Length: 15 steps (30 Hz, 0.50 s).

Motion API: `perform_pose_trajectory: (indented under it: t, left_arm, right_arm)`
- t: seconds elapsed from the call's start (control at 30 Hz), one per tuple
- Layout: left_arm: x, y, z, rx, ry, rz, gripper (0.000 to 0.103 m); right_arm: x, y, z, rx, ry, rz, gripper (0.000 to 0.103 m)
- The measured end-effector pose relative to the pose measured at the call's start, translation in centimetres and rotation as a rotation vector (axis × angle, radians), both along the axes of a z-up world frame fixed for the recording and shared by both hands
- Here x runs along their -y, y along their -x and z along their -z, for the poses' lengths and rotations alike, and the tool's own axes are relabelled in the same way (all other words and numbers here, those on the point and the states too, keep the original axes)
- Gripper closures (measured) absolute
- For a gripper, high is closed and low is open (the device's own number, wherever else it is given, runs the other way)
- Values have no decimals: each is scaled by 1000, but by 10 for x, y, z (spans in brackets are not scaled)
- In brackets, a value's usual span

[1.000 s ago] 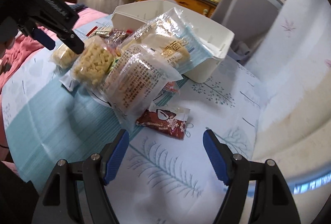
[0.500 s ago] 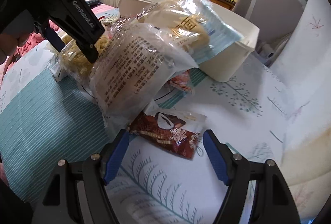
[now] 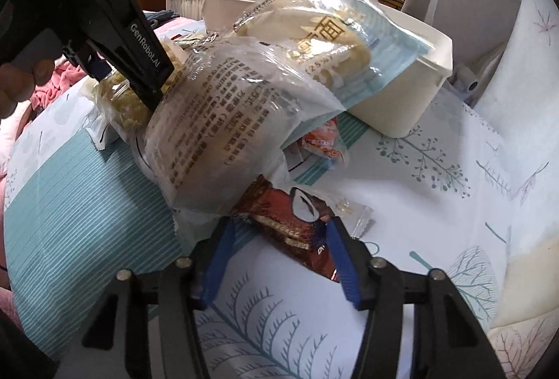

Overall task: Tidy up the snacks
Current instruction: 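Grasp the clear puffed-snack bag with the left gripper while the right grasps the brown chocolate bar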

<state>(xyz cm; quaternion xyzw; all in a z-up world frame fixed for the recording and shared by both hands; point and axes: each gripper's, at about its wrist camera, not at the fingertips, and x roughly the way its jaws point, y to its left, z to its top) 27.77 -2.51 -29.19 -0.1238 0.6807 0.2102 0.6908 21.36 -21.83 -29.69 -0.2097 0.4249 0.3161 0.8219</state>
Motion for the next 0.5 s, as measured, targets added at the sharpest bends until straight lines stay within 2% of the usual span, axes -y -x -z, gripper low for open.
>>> perform_pose_trajectory:
  t: [0.1,0.17,0.2,0.23,0.27,0.3,0.5]
  left_arm:
    - [2,5,-1,-14,9,-2,52]
    - [2,8,-3,-22,24,-3,52]
    - [3,11,-6,-29,27,-4,52]
    - [4,15,-8,-31,32,-4,52]
    - [4,18,-11,-29,39,-4,52]
    - [5,21,-14,-28,47,-3,52]
    - [2,38,-39,-5,72,6,52]
  right_arm:
    - [-4,2,-2,8,24,18,74]
    - [-2,3,-5,-16,17,36,78]
    - [-1,3,-6,-29,13,44,83]
    - [1,4,-7,-43,12,48,93]
    - [1,3,-7,-58,12,47,96]
    - [2,3,-7,-74,13,46,103]
    - [4,22,-18,-152,-26,50,103]
